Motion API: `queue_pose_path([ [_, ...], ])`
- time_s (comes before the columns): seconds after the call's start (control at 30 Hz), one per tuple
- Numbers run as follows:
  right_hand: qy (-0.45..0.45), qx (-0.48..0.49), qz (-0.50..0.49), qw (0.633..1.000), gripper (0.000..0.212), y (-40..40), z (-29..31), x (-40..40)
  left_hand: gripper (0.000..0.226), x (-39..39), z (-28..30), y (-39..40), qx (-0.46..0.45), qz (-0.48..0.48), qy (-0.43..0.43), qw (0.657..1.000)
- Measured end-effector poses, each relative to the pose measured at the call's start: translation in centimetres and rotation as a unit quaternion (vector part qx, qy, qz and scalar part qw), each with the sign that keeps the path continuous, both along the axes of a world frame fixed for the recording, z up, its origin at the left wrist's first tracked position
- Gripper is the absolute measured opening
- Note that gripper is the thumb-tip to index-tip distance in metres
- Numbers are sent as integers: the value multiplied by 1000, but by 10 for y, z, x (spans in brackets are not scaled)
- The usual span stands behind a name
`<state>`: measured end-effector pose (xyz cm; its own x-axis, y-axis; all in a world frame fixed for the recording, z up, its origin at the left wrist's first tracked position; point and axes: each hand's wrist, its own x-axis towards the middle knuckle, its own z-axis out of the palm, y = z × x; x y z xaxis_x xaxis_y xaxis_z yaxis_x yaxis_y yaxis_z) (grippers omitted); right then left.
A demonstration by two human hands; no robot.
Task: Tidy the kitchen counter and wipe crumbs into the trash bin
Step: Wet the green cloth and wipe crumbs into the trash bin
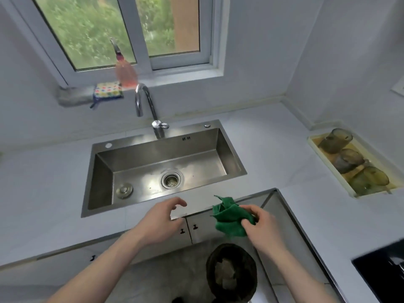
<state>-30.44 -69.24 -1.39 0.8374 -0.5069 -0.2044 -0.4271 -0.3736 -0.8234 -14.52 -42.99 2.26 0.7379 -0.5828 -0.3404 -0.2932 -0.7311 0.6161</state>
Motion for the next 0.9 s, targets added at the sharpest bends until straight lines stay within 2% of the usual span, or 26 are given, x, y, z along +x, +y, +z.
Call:
queue_pose_path([
  [0.37, -78, -38, 134, 987, 36, 47, 82, 154, 35, 79, 68, 87, -33, 87, -62, 994],
  [0.63, -130, -63, 155, 977, 38, 115, 126, 292, 38, 214, 113, 164, -35, 74, -153, 985],
  [0.9, -147, -85, 164, 972, 34, 182, 167, 426, 37, 336, 137, 237, -5, 65, -181, 981],
])
